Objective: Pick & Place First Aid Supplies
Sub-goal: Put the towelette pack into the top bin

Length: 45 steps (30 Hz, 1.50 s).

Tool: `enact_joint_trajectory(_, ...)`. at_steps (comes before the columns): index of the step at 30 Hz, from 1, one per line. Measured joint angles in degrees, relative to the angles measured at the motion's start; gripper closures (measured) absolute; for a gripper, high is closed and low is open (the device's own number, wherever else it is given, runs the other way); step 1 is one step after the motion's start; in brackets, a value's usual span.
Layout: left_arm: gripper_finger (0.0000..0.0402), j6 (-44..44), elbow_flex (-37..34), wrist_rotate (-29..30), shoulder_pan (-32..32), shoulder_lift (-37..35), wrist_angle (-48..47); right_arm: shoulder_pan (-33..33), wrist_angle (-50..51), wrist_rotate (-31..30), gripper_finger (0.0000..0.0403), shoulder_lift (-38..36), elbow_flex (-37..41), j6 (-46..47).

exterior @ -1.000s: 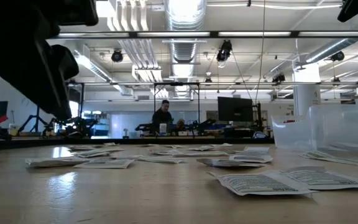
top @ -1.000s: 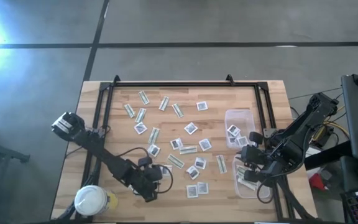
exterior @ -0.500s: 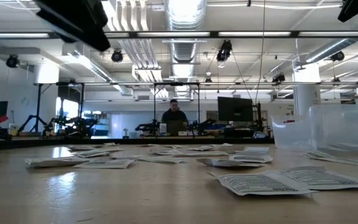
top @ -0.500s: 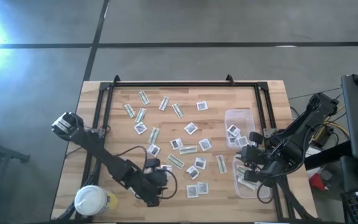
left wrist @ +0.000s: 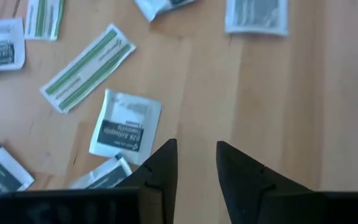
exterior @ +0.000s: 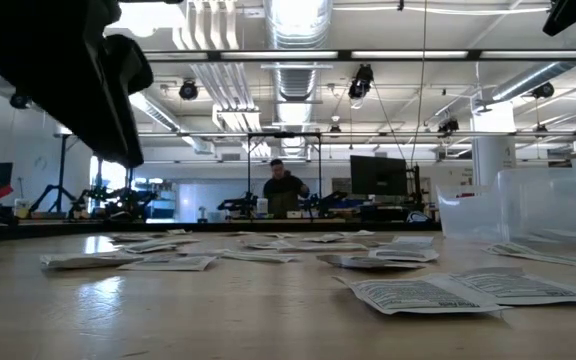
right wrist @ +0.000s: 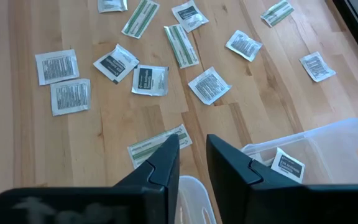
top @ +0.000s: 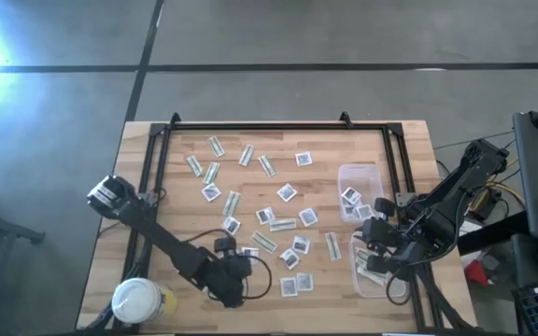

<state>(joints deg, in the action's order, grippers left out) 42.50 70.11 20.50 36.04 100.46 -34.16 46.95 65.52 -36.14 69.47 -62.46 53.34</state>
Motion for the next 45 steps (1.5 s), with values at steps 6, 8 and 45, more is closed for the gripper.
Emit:
enact_joint_trajectory(6,0.0298,6.8,0.0,-0.1,0.0,0.8,-4.5,0.0,0.0,0.0,0.0335,0.0,0.0,0.0)
enact_joint_trajectory(8,0.0298,9.9,0.0,-0.1,0.0,0.8,-7.2,0.0,0.0,0.0,0.0334,0.0,0.0,0.0)
enact_joint_trajectory(45,0.0298,12.0,0.0,0.0,-1.5,8.7,-12.6,0.0,-0.3,0.0,0.0324,0.0,0.0,0.0)
